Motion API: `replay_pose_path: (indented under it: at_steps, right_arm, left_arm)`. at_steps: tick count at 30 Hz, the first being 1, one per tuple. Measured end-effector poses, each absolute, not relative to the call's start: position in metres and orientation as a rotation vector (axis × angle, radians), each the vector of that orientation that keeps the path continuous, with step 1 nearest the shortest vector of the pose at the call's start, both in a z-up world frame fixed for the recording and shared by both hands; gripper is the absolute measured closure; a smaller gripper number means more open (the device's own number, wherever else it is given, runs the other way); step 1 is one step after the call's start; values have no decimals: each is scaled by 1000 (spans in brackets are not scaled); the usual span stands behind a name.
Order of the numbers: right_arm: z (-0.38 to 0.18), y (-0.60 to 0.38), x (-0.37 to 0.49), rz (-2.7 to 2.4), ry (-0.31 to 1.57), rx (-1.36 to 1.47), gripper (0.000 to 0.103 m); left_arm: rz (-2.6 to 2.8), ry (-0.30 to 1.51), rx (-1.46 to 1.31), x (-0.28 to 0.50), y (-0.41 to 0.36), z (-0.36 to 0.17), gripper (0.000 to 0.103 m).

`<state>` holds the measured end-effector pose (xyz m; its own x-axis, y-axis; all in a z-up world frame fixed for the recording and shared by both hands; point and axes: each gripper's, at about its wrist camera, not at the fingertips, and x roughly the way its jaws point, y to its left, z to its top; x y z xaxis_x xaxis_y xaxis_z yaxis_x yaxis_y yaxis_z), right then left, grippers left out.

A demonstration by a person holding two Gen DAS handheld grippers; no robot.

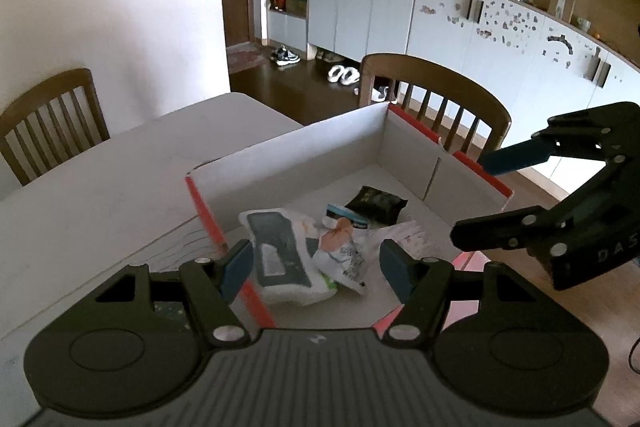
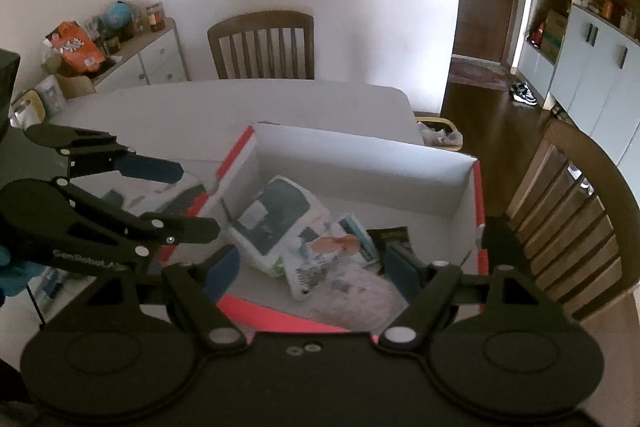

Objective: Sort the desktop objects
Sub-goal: 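Withdraw both tools from the box back toward the turntable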

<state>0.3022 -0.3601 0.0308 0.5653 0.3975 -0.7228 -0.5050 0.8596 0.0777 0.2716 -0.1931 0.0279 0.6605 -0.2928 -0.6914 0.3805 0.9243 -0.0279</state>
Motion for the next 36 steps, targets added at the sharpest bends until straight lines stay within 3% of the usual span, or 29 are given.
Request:
replay_pose_path:
  at_steps: [22,36]
  right_arm:
    - [41,-275,242,574,772,-87,19]
    - [43,-207,211,637,733,-135,17]
  left_arm:
    - [-309,691,34,197,-72,52,34]
    - [-255,698,9,157,-3,48,23]
